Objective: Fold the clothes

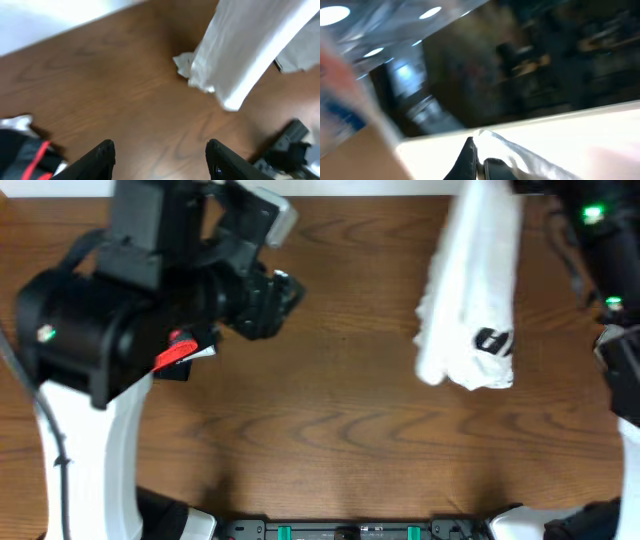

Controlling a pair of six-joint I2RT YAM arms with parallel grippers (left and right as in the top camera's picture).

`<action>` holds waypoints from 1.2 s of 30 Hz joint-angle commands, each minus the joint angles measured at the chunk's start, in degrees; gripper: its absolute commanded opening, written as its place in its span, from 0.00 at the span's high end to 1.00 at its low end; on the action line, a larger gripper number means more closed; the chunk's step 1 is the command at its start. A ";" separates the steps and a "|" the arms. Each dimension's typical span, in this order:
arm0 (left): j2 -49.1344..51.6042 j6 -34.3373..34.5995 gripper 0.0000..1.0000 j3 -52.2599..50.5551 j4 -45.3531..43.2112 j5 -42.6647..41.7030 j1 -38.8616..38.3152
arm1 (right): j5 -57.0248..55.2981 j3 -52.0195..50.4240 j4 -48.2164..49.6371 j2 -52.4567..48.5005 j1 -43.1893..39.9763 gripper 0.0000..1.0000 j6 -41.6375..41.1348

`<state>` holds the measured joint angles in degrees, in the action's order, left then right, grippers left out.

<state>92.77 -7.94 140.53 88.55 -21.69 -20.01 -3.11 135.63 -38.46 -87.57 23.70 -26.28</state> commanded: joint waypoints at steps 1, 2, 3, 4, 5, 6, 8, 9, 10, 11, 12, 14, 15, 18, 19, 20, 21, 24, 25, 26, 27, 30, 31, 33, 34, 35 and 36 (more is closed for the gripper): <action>-4.13 -0.31 0.40 0.44 -0.42 1.64 2.45 | -20.39 0.55 1.31 -1.29 5.38 0.98 1.11; -4.79 -0.31 0.39 0.44 -0.59 1.64 2.84 | -32.46 0.55 2.08 -1.81 6.88 0.98 1.75; -5.29 -0.31 0.39 0.44 -0.70 1.64 3.04 | -42.42 0.55 3.04 -2.32 7.96 0.99 2.91; -5.75 -0.28 0.39 0.44 -0.74 1.64 3.08 | -52.13 0.55 4.39 -2.80 8.85 0.99 4.98; -6.10 -0.04 0.39 0.44 -0.74 1.64 3.06 | -59.28 0.55 5.73 -3.21 9.68 0.99 7.65; -6.29 0.17 0.39 0.44 -0.72 1.64 3.06 | -61.75 0.55 6.49 -3.32 10.14 0.99 9.62; -6.29 0.33 0.39 0.42 -0.72 1.62 3.06 | -62.58 0.55 7.26 -3.41 10.75 0.99 12.52; -6.16 0.33 0.39 0.42 -0.72 1.62 3.06 | -62.55 0.55 7.45 -3.41 10.97 0.99 13.20; -5.92 0.37 0.39 0.42 -0.68 1.60 3.06 | -62.55 0.55 7.67 -3.41 11.21 0.99 13.84; -5.66 0.61 0.39 0.42 -0.52 1.51 3.06 | -62.45 0.55 7.87 -3.41 11.50 0.99 14.62; -5.40 0.79 0.39 0.42 -0.31 1.16 3.06 | -62.47 0.55 7.85 -3.41 11.89 0.99 14.99; -4.76 0.76 0.39 0.26 0.22 -0.76 3.06 | -62.42 0.55 7.82 -3.45 13.05 0.99 15.89; -4.48 0.72 0.39 0.26 0.48 -2.12 3.06 | -62.45 0.55 7.85 -3.50 13.44 0.99 16.00; -3.39 0.46 0.39 0.26 1.11 -8.02 2.62 | -62.45 0.55 7.89 -3.52 14.45 0.99 16.17; -3.02 -0.24 0.39 0.24 1.44 -9.81 2.14 | -62.45 0.55 7.89 -3.52 14.62 0.99 16.17; -2.49 -1.20 0.40 0.24 2.03 -11.43 1.40 | -62.42 0.55 7.87 -3.52 14.64 0.99 16.11; -1.99 -2.19 0.40 0.22 2.80 -12.37 0.42 | -62.45 0.55 7.87 -3.52 14.62 0.99 16.13; -0.31 -3.26 0.40 -0.04 4.50 -12.39 -2.80 | -62.42 0.55 7.82 -3.52 14.62 0.99 16.13; 0.20 -4.07 0.40 -0.42 4.61 -12.37 -3.76 | -62.42 0.55 7.82 -3.52 14.62 0.99 16.11; 0.79 -5.60 0.40 -0.98 4.59 -12.15 -4.81 | -62.23 0.55 7.80 -3.52 14.62 0.99 16.11; 1.36 -6.91 0.40 -1.62 4.39 -11.69 -5.46 | -61.61 0.55 7.61 -3.52 14.62 0.99 16.09; 3.17 -9.53 0.40 -5.09 2.62 -11.08 -6.21 | -59.19 0.55 6.91 -3.52 14.64 0.99 16.09; 3.72 -10.34 0.40 -6.56 1.68 -11.08 -6.21 | -59.17 0.55 6.78 -3.52 14.64 0.99 16.09; 4.68 -10.69 0.40 -9.27 -0.48 -10.43 -6.08 | -58.58 0.55 6.40 -3.50 14.80 0.99 16.09; 5.11 -10.73 0.40 -10.19 -1.38 -10.16 -6.05 | -57.53 0.55 6.08 -3.39 15.06 0.99 16.09; 5.64 -11.32 0.40 -11.08 -2.40 -10.19 -6.05 | -55.76 0.55 5.75 -3.21 15.28 0.99 16.09; 5.86 -11.78 0.40 -11.52 -2.97 -10.16 -6.05 | -54.31 0.55 5.60 -3.06 15.41 0.99 16.11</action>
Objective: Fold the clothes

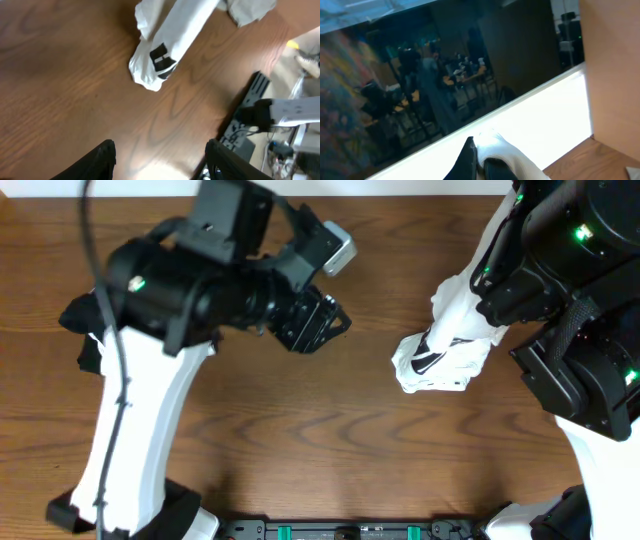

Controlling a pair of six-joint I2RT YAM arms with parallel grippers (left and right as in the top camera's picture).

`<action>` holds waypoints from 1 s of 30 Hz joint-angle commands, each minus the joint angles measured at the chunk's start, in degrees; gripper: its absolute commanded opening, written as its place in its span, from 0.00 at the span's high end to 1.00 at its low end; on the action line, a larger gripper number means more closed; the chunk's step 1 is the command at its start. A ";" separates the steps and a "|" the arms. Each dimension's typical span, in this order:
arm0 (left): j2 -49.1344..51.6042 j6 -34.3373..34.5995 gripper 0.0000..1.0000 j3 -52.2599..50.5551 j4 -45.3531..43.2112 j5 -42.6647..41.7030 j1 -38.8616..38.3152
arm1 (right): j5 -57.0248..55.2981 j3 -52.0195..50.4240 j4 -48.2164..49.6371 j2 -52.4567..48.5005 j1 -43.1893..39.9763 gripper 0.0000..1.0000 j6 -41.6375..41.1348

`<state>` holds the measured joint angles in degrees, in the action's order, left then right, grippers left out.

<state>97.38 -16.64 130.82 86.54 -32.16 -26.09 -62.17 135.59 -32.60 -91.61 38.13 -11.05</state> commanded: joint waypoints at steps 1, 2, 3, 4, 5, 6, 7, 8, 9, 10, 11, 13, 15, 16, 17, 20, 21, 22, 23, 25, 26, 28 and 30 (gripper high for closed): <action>1.49 -3.76 0.40 -2.36 -1.68 0.35 0.02 | 7.30 0.59 -0.61 1.20 1.01 0.99 0.87; 1.60 -4.35 0.40 -2.71 -2.25 0.44 0.02 | 10.51 0.59 -0.90 1.51 1.01 0.99 0.92; 1.64 -4.39 0.40 -2.91 -2.80 0.63 0.02 | 14.58 0.59 -1.07 1.88 0.96 0.99 1.25; 1.64 -4.55 0.40 -2.91 -3.15 0.72 0.02 | 18.88 0.59 -1.09 2.21 0.83 0.99 2.43; 1.64 -5.22 0.40 -2.91 -3.28 0.68 0.02 | 23.71 0.59 -1.09 2.58 0.68 0.99 3.63; 1.64 -6.27 0.40 -2.91 -3.32 0.70 0.02 | 27.74 0.59 -1.09 2.89 0.46 0.99 4.13; 1.64 -6.75 0.40 -2.93 -3.32 0.70 0.02 | 31.10 0.59 -1.05 3.15 0.39 0.99 4.76; 1.64 -6.75 0.39 -2.97 -3.32 0.70 0.02 | 32.26 0.59 -1.05 3.23 0.39 0.99 4.79; 1.64 -6.75 0.39 -3.06 -3.30 0.68 0.02 | 32.44 0.59 -1.03 3.26 0.39 0.99 4.79; 1.64 -6.97 0.40 -3.13 -3.26 0.68 0.02 | 32.44 0.59 -1.03 3.28 0.39 0.99 4.79; 1.64 -7.61 0.39 -3.21 -3.26 0.68 0.02 | 32.50 0.59 -1.07 3.28 0.37 0.99 4.79; 1.88 -9.07 0.40 -3.67 -3.28 0.66 0.02 | 33.77 0.59 -1.25 3.28 0.17 0.99 5.01; 2.25 -10.27 0.40 -4.33 -3.30 0.66 0.02 | 35.98 0.59 -0.98 3.30 0.09 0.99 6.25; 2.45 -10.78 0.39 -4.76 -3.32 0.66 0.02 | 37.46 0.59 -0.79 3.37 0.02 0.99 7.13; 2.64 -11.13 0.39 -5.38 -3.50 0.66 0.02 | 37.81 0.59 -0.61 3.45 0.02 0.99 7.10; 3.17 -11.19 0.39 -7.26 -5.33 0.61 0.02 | 37.86 0.59 -0.59 3.56 0.02 0.99 7.08; 3.43 -11.19 0.39 -7.89 -6.23 0.55 -0.04 | 38.23 0.59 -0.63 3.56 0.02 0.99 7.08; 3.72 -11.21 0.39 -8.39 -6.93 0.11 -0.11 | 38.29 0.59 -0.63 3.56 0.02 0.99 7.08; 4.02 -11.19 0.39 -8.94 -7.61 -0.52 -0.11 | 38.47 0.59 -0.61 3.56 0.02 0.99 7.06; 4.87 -11.19 0.39 -9.77 -8.55 -1.07 -0.11 | 38.47 0.59 -0.59 3.56 0.04 0.99 7.06; 5.35 -11.19 0.39 -10.10 -8.87 -1.70 -0.09 | 38.47 0.59 -0.59 3.56 0.04 0.99 7.04; 6.25 -11.21 0.39 -10.84 -9.64 -3.50 -0.11 | 38.47 0.59 -0.57 3.54 0.04 0.99 7.04; 7.30 -11.19 0.39 -11.28 -10.19 -4.13 -0.11 | 38.47 0.59 -0.59 3.54 0.13 0.99 7.04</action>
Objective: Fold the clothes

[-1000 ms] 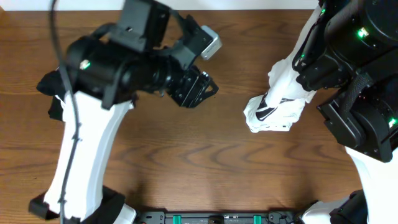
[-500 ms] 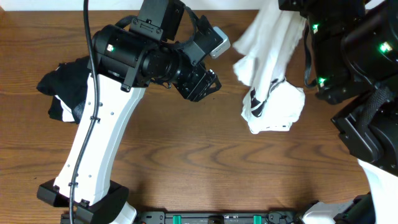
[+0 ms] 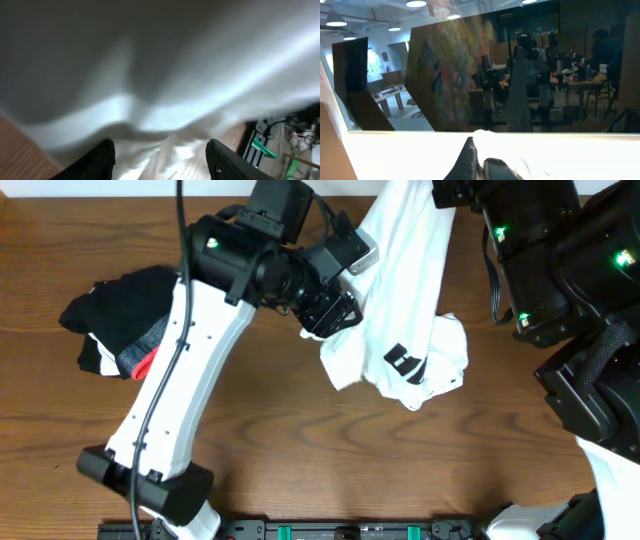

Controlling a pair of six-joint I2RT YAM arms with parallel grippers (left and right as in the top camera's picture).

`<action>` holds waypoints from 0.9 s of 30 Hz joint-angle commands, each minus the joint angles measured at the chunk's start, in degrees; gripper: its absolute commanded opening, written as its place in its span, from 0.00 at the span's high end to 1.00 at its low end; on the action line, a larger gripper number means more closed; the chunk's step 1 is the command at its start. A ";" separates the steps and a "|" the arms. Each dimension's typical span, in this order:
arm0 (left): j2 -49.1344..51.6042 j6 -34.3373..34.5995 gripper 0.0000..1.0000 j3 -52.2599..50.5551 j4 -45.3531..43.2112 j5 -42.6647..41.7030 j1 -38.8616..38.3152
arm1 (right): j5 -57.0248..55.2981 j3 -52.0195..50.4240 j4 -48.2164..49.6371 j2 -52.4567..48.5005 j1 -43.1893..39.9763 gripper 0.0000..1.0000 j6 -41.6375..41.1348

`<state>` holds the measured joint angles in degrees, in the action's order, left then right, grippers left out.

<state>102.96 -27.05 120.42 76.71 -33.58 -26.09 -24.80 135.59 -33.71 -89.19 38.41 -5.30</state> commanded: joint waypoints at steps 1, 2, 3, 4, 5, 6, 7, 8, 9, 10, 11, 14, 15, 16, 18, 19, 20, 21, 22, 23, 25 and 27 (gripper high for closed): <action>2.32 -0.81 0.39 -1.03 -0.39 -2.93 -0.13 | 1.09 0.59 0.55 1.11 -0.13 0.99 1.27; 2.73 -0.79 0.39 -1.05 -0.33 -3.21 -0.13 | 1.07 0.59 0.55 1.11 -0.13 0.99 1.29; 3.26 -0.76 0.39 -1.05 -0.28 -3.58 -0.15 | 1.07 0.59 0.59 1.11 -0.15 0.99 1.27; 3.58 -0.76 0.39 -1.07 -0.22 -4.20 -0.15 | 1.07 0.59 0.61 1.11 -0.15 0.99 1.29; 3.89 -0.79 0.39 -1.05 -0.17 -4.68 -0.15 | 1.07 0.59 0.66 1.11 -0.15 0.99 1.29; 4.02 -0.79 0.39 -1.05 -0.20 -4.83 -0.15 | 1.07 0.59 0.68 1.11 -0.15 0.99 1.29; 4.02 -0.81 0.39 -1.05 -0.22 -4.79 -0.13 | 1.07 0.59 0.70 1.11 -0.15 0.99 1.29; 3.98 -0.81 0.39 -1.05 -0.28 -4.79 -0.13 | 1.05 0.59 0.74 1.11 -0.15 0.99 1.29; 3.80 -0.81 0.39 -1.05 -0.33 -4.79 -0.13 | 1.03 0.59 0.74 1.11 -0.15 0.99 1.29; 3.63 -0.81 0.39 -1.05 -0.33 -4.79 -0.13 | 0.98 0.59 0.74 1.11 -0.15 0.99 1.31; 3.23 -0.79 0.39 -1.05 -0.31 -4.81 -0.13 | 0.59 0.59 0.74 1.11 -0.15 0.99 1.29; 2.01 -0.79 0.39 -1.05 -0.11 -4.83 -0.15 | -0.44 0.59 0.79 1.11 -0.15 0.99 1.31; 1.68 -0.79 0.39 -1.05 0.00 -4.83 -0.24 | -0.50 0.59 0.87 1.11 -0.15 0.99 1.31; 1.46 -0.79 0.39 -1.05 0.13 -4.83 -0.26 | -0.52 0.59 1.01 1.11 -0.15 0.99 1.31; 1.40 -0.79 0.39 -1.05 0.42 -4.83 -0.39 | -0.50 0.59 1.57 1.11 -0.15 0.99 1.31; 1.42 -0.79 0.39 -1.07 0.61 -4.83 -0.59 | -0.50 0.59 1.88 1.11 -0.15 0.99 1.31; 1.53 -0.79 0.39 -1.07 0.94 -4.90 -0.87 | -0.50 0.59 2.16 1.11 -0.15 0.99 1.31; 1.53 -0.81 0.39 -1.07 1.22 -5.01 -1.22 | -0.52 0.59 2.32 1.11 -0.15 0.99 1.31; 1.53 -0.85 0.39 -1.07 1.22 -4.98 -1.68 | -0.50 0.59 2.47 1.11 -0.15 0.99 1.31; 1.53 -1.31 0.39 -1.07 1.18 -4.98 -2.05 | -0.50 0.59 2.54 1.11 -0.15 0.99 1.31; 1.53 -2.16 0.39 -1.07 1.18 -4.72 -3.02 | -0.48 0.59 2.69 1.11 -0.15 0.99 1.31; 1.53 -2.40 0.39 -1.07 1.18 -4.15 -3.91 | -0.48 0.59 2.71 1.11 -0.15 0.99 1.31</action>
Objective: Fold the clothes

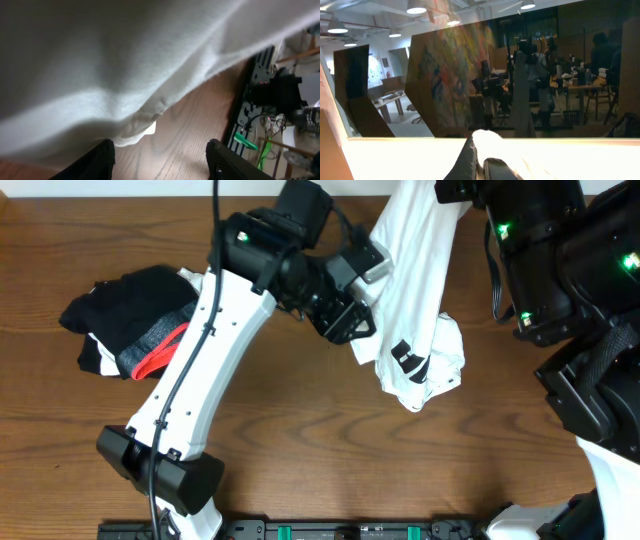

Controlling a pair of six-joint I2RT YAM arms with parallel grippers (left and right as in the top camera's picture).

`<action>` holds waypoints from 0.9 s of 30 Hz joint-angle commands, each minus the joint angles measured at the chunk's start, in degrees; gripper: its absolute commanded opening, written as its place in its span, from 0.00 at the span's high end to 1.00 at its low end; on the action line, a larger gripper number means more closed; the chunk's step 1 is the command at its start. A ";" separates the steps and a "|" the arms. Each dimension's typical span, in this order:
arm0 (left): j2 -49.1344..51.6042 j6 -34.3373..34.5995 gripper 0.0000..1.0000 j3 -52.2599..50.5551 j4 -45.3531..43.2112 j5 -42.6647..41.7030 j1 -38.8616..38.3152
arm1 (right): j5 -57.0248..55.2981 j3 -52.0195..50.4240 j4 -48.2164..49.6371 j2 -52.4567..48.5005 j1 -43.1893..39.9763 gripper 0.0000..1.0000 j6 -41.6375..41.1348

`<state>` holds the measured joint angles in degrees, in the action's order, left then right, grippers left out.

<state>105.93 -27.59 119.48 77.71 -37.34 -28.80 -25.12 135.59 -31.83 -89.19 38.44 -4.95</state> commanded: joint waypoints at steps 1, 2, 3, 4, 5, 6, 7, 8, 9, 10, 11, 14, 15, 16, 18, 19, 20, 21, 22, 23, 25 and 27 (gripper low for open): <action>-1.44 -2.08 0.39 -0.20 0.15 0.15 -1.57 | -0.17 0.59 0.83 1.11 -0.17 0.99 0.96; -1.38 -2.23 0.39 -0.26 0.09 1.03 -1.90 | -0.15 0.59 0.87 1.11 -0.17 0.99 0.96; -1.31 -2.21 0.39 -0.31 -0.11 1.79 -2.10 | -0.15 0.59 0.94 1.11 -0.17 0.99 0.96; -1.16 -2.21 0.39 -0.39 -0.50 2.29 -2.21 | -0.13 0.59 0.96 1.11 -0.17 0.99 0.96; -1.07 -2.21 0.39 -0.42 -0.76 2.40 -2.21 | -0.13 0.59 1.01 1.11 -0.17 0.99 0.94; -0.87 -2.21 0.39 -0.46 -1.25 2.43 -2.21 | -0.11 0.59 1.03 1.11 -0.15 0.99 0.94; -0.68 -2.16 0.39 -0.46 -1.75 2.40 -2.21 | -0.11 0.59 1.03 1.11 -0.15 0.99 0.94; -0.50 -2.16 0.39 -0.46 -2.21 2.40 -2.21 | -0.11 0.59 1.01 1.11 -0.17 0.99 0.94; -0.37 -2.14 0.39 -0.46 -2.64 2.40 -2.21 | -0.11 0.59 0.98 1.11 -0.15 0.99 0.94; -0.35 -1.88 0.39 -0.46 -3.23 2.45 -2.19 | -0.11 0.59 0.87 1.11 -0.15 0.99 0.90; -0.35 -1.44 0.39 -0.46 -3.78 2.49 -2.12 | -0.11 0.59 0.79 1.11 -0.15 0.99 0.68; -0.39 2.27 0.39 -0.44 -5.73 5.14 -2.14 | -0.28 0.59 0.81 1.11 -0.17 0.99 0.26; -0.39 2.89 0.39 -0.44 -5.79 5.53 -2.14 | -1.11 0.59 0.83 1.11 -0.17 0.99 -0.31; -0.39 3.10 0.39 -0.44 -5.57 5.44 -2.14 | -2.56 0.59 0.85 1.11 -0.17 0.99 -0.94; -0.42 4.66 0.39 -0.44 -5.46 5.46 -2.14 | -6.51 0.59 1.51 1.11 -0.17 0.99 -1.42; -0.42 5.44 0.39 -0.44 -5.44 5.49 -2.14 | -8.33 0.59 1.97 1.11 -0.17 0.99 -1.42; -0.42 5.97 0.39 -0.44 -5.62 5.49 -2.14 | -10.10 0.59 2.58 1.11 -0.17 0.99 -1.42; -0.42 6.84 0.39 -0.44 -5.92 5.49 -2.14 | -11.13 0.59 3.32 1.11 -0.17 0.99 -1.42; -0.39 8.15 0.39 -0.46 -6.56 5.46 -2.14 | -11.37 0.59 4.13 1.11 -0.17 0.99 -1.42; -0.39 8.92 0.39 -0.44 -7.10 5.46 -2.14 | -11.34 0.59 4.87 1.14 -0.17 0.99 -1.42; -0.37 10.16 0.39 -0.46 -8.31 5.46 -2.14 | -11.32 0.59 6.64 1.14 -0.15 0.99 -1.42; -0.37 11.06 0.39 -0.46 -9.68 5.42 -2.14 | -11.28 0.59 7.91 1.14 -0.15 0.99 -1.46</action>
<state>105.91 -19.59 119.46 68.95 -32.51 -31.14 -34.70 135.59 -25.41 -89.17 38.41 -5.74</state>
